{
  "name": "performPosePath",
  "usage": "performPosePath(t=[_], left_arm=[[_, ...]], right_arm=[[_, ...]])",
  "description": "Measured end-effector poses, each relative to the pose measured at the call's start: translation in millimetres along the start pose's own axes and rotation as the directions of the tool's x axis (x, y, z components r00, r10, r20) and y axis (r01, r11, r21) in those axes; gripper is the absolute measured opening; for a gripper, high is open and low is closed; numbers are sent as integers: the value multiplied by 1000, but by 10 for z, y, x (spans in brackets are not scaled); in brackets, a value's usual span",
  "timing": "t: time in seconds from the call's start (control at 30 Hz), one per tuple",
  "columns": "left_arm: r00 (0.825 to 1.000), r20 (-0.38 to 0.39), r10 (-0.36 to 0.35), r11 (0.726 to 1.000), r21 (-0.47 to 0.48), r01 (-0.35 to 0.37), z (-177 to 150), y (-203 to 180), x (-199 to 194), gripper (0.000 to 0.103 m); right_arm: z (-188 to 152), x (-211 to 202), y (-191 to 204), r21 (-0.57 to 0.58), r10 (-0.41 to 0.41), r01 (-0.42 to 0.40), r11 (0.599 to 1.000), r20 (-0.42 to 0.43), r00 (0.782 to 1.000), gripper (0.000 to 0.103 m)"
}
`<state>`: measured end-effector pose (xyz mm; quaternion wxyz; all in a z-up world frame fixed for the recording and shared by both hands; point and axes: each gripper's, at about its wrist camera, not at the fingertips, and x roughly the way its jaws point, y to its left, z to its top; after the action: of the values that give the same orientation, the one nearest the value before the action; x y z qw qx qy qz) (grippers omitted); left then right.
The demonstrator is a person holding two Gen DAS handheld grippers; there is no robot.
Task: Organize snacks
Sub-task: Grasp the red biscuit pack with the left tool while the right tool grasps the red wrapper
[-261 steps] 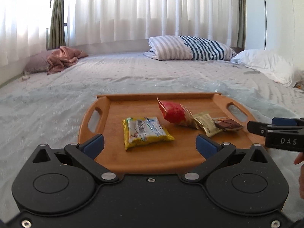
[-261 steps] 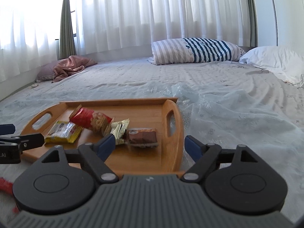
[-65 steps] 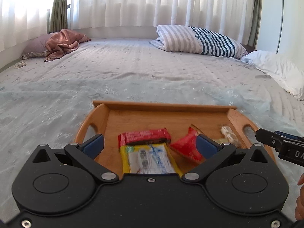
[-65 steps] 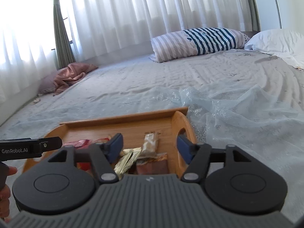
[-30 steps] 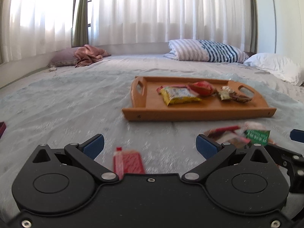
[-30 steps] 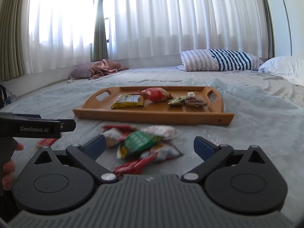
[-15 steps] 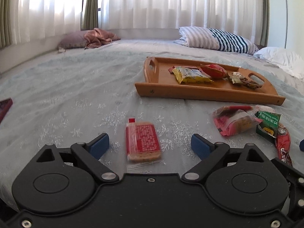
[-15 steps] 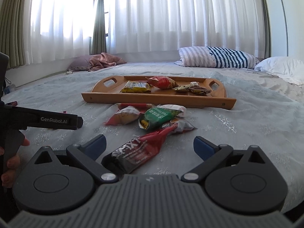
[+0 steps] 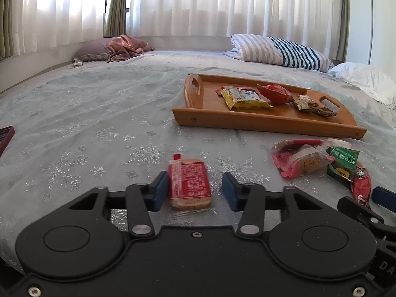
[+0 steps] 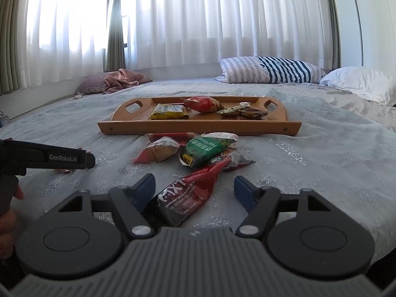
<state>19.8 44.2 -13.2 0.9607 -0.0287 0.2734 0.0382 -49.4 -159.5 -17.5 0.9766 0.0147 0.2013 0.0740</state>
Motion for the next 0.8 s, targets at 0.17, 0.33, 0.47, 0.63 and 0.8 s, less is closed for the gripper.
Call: performPosePath(t=[0.17,0.33,0.47,0.63,0.8], left_arm=[[1000,-1,-6,1000,-9,6,7,-31,-22,32],[1000,-2,-20,1000,-18,20,12,-48,-47,32],[1000,-2,-31,999,-17,31,14,-72,-65,32],[1000,5,-31,1000,0,31,30,-113,-76,32],[999,11,-38,999,-1,38,50,-129,-83,32]], right_arm=[[13,14,-1,11,-9,9,1000,-9,1000,58],[10,-1,-26,18,-28,28,999,-7,1000,49],[10,-12,-73,28,-51,51,998,-8,999,46],[2,-17,-119,34,-80,80,996,0,997,44],[12,-57,-138,49,-124,123,991,24,992,43]])
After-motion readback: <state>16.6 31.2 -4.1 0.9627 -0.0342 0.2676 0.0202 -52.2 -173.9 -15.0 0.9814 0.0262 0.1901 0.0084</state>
